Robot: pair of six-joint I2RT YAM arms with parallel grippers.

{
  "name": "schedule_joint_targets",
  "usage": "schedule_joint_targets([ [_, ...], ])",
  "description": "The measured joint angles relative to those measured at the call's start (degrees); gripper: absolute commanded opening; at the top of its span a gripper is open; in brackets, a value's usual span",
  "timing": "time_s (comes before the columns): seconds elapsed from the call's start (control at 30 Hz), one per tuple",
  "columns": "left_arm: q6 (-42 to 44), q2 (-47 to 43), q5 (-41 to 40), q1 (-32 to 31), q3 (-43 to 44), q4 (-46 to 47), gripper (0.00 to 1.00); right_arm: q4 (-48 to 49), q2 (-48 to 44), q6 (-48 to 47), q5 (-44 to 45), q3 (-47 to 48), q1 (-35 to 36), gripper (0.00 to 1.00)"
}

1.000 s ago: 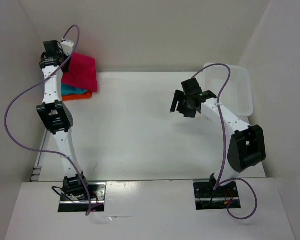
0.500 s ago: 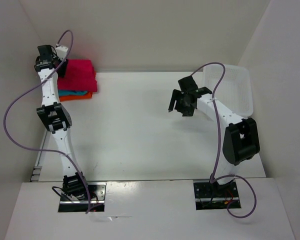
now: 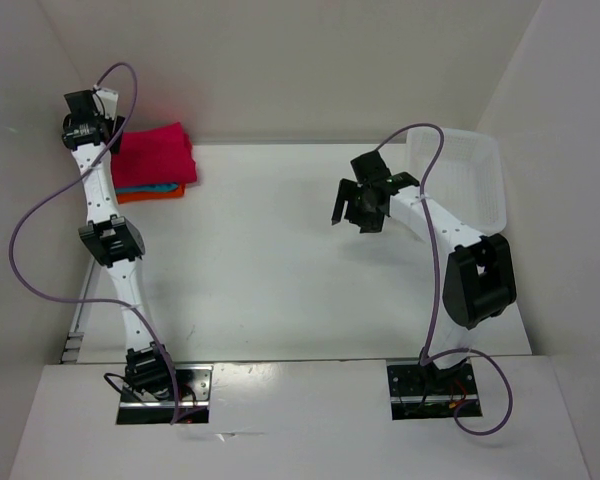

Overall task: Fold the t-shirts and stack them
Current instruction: Put the neatly folded tshirt into the corner of the board with the left arm

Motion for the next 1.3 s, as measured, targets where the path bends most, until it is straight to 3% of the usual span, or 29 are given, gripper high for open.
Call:
schedule_joint_targets([
  [0.2,0.5,0.1,-3.5,0.2,0.3,-0.9,0.84,-0.3,0.0,-0.2,0.0,0.4,0.0,0.81],
  [0.43,0.0,0.1,0.5,0.3,0.3,-4.2,0.87,-0.6,0.1,-0.5,-0.4,0.5,0.0,0.82],
  [0.87,3.2,7.1,-11.4,-0.8,0.6,-2.6,0.90,-3.6,2.0,-1.1,-0.5,7.1,0.2,0.88],
  [1.17,2.9,5.0,-11.2,-1.0,0.6,-4.3,0.96,-4.2,1.9,-1.5,0.9,6.9,0.5,0.95],
  [1.3,1.4,-1.1,-6.3,-1.0,0.2,-8.2,0.98,-4.2,0.0,-2.1,2.3,5.6,0.5,1.00],
])
